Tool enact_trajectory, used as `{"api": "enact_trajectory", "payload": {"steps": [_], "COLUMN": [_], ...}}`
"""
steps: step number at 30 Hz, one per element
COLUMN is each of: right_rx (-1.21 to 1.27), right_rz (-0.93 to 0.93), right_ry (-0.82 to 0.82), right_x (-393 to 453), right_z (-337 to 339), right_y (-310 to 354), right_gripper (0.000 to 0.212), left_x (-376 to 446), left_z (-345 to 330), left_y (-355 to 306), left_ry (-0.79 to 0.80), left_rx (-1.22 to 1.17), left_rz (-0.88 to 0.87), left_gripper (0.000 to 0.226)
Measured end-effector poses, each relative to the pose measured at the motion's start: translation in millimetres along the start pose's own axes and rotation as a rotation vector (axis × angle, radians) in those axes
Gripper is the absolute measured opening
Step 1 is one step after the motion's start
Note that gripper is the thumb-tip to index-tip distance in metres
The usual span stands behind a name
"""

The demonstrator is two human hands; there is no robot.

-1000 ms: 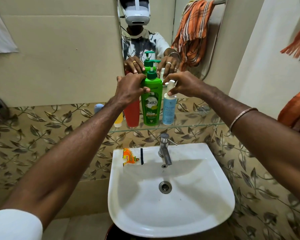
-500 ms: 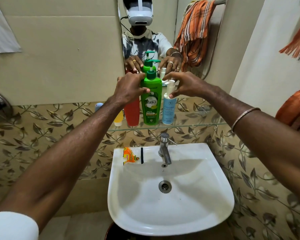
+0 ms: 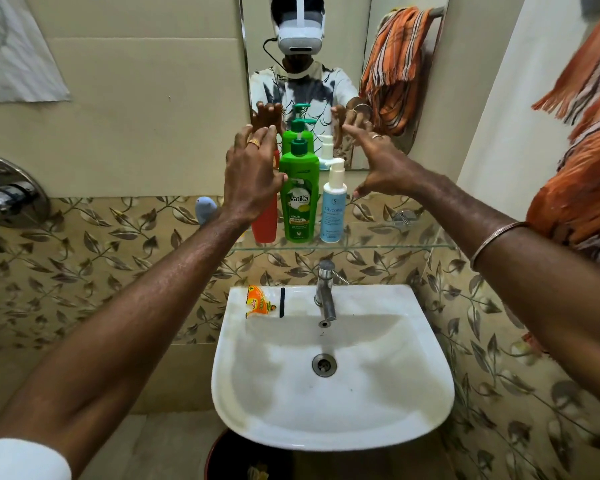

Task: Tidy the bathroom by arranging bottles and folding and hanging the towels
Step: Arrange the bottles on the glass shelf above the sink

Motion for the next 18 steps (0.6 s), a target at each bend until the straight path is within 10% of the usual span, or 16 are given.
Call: {"api": "enact_trajectory", "payload": {"steps": [18], "right_rx": [-0.340], "right_rz": [-0.065], "right_ry": [-0.283], "right_x": [-134], "right_z": [71], "right_y": [70], "right_gripper": [0.072], "left_x": [-59], "left_z": [38], "left_y": [-84], "left_ry": [0.023], "left_rx": [-0.373], "left_rz": [-0.163], "left_gripper": [0.072]}}
Point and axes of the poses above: each hand's wrist, its own x-axis towards the middle knuckle, its own z-axis out of the back of the hand, y = z × x, the point moved 6 cm from there along x, towards the middle knuckle, and after that the axes turned 1 degree about x, right-handed, at the moved point
